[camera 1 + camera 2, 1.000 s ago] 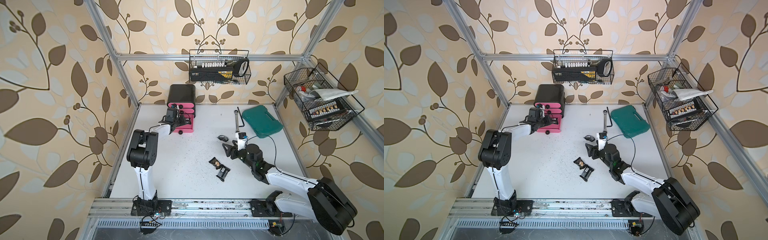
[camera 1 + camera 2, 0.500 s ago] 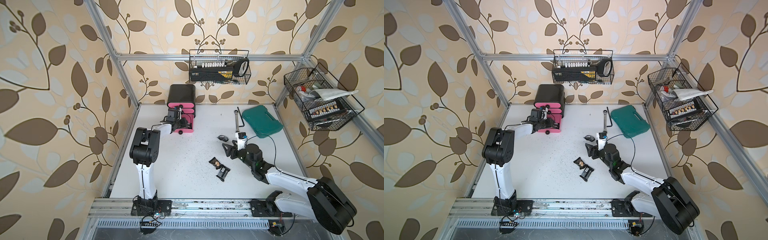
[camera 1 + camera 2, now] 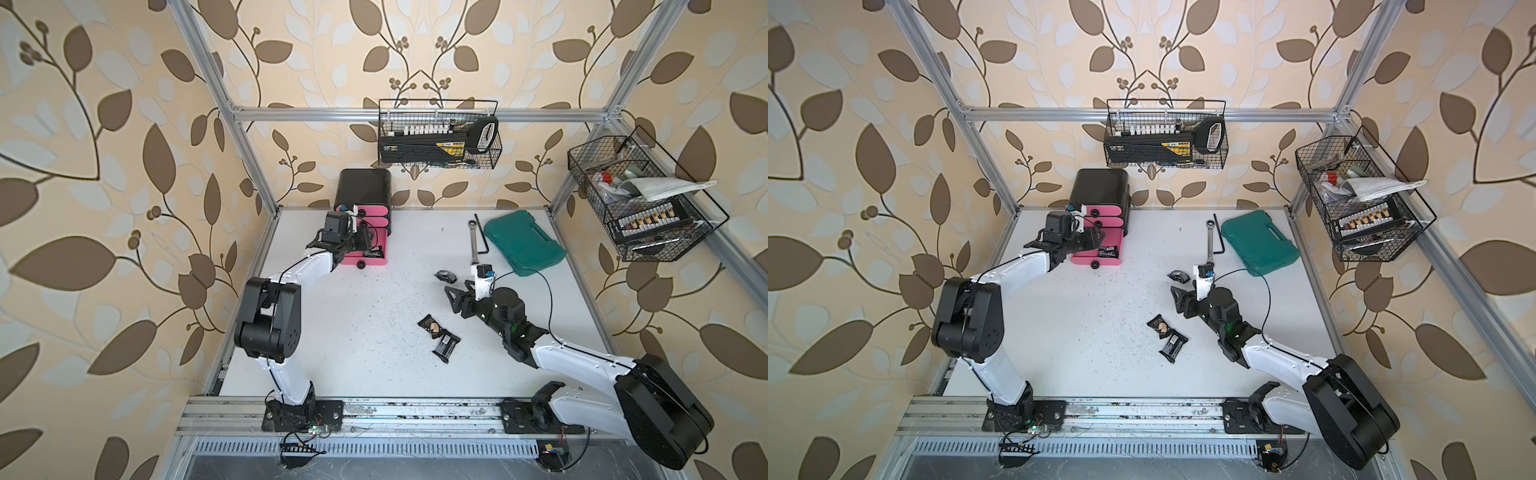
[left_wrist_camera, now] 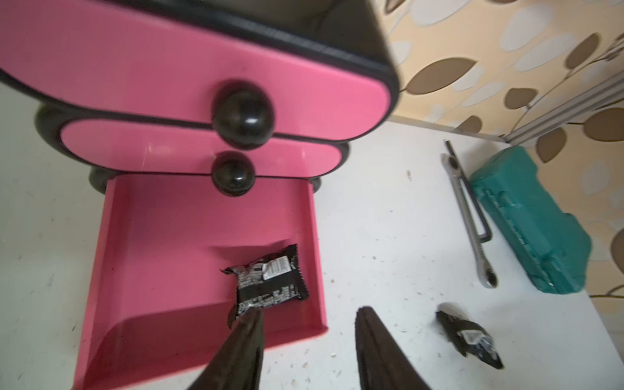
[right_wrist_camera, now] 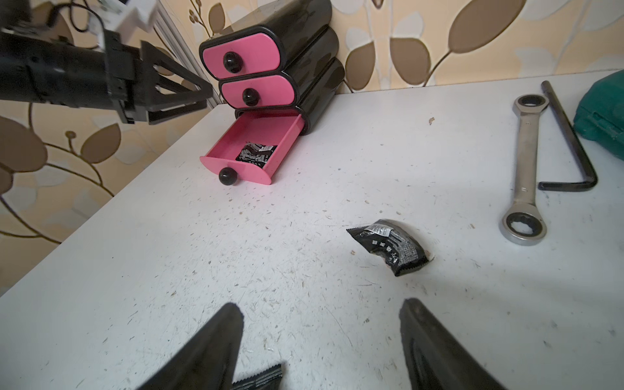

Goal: Place the cookies into the drawer by color
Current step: Place the cookie in the drawer.

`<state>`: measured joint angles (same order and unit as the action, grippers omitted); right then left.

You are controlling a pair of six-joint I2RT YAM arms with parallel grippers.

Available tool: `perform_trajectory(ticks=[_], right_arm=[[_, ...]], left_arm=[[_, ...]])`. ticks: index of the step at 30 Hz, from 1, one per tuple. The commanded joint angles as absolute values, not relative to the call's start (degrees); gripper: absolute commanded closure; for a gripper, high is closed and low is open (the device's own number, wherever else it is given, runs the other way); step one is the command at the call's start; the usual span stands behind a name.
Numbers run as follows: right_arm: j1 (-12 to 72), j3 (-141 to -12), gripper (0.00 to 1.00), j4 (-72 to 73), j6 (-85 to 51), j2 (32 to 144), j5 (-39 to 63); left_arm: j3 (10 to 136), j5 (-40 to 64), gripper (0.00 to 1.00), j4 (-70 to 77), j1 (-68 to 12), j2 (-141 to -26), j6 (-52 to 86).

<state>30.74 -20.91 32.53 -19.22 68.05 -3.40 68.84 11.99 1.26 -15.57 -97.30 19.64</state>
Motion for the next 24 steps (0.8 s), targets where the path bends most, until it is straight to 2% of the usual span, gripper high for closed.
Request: perform_trajectory(ticks=[1, 7, 11, 21, 24], right_arm=[[31.0, -21.89, 0.24, 31.73, -19.68, 66.34, -6.82], [30.73, -21.06, 0.24, 26.99, -23.15, 63.35, -19.5], [30.34, -19.89, 0.24, 27.06, -24.13, 61.4, -21.09], [30.14, -20.83, 0.24, 26.53, -23.74, 62.4, -20.13], [30.06, -20.92, 0.24, 26.46, -23.71, 62.36, -20.02]], left_arm=[[68.23, 11.72, 0.55, 0.95, -22.24, -91.75, 19.18], [71.54, 10.59, 0.57, 1.12, -32.38, -97.21, 23.29], [77.16, 9.38, 0.57, 0.15, -36.44, -105.53, 26.44], [93.05, 13.2, 0.54, -11.06, -36.61, -123.39, 36.75], [93.25, 15.07, 0.46, -10.68, -36.31, -125.04, 39.98]])
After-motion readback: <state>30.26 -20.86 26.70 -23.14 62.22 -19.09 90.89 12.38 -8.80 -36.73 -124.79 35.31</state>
